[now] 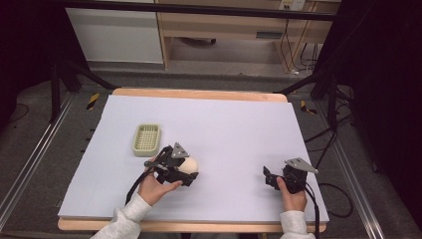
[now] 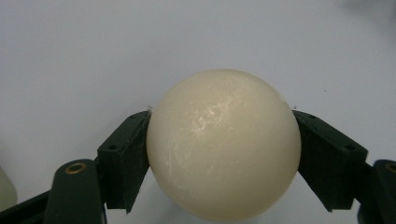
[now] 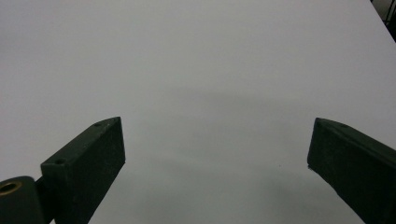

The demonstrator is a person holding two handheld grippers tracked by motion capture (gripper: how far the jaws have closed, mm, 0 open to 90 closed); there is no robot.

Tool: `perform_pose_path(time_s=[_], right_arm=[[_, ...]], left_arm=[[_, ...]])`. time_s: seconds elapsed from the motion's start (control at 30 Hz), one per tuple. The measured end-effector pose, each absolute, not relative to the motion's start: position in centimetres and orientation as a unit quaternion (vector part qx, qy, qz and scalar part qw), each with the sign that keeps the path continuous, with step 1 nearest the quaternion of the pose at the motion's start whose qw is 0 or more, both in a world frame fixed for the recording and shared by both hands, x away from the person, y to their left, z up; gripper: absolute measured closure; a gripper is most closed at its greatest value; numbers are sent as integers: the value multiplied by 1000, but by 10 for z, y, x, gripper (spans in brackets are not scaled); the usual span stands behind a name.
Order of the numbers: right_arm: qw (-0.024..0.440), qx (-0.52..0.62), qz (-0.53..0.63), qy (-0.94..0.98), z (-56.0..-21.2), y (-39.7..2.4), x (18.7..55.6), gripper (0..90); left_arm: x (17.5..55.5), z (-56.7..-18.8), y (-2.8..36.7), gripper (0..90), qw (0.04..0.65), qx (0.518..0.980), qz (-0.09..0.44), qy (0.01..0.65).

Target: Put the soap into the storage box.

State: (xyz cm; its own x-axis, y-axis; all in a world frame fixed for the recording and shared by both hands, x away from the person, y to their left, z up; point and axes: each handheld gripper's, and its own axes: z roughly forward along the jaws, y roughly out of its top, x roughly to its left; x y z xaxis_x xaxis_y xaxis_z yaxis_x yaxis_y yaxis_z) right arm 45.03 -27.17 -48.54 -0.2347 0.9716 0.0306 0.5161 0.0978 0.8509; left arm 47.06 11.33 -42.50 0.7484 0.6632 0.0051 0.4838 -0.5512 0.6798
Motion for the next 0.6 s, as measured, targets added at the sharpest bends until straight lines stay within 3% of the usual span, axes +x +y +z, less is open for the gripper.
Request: perform_pose_path(time_s=[0.6], right_arm=[[292,545,391,682,-485,-272,450,45]], left_arm=[[477,-413,138,239,342,862,144,345]])
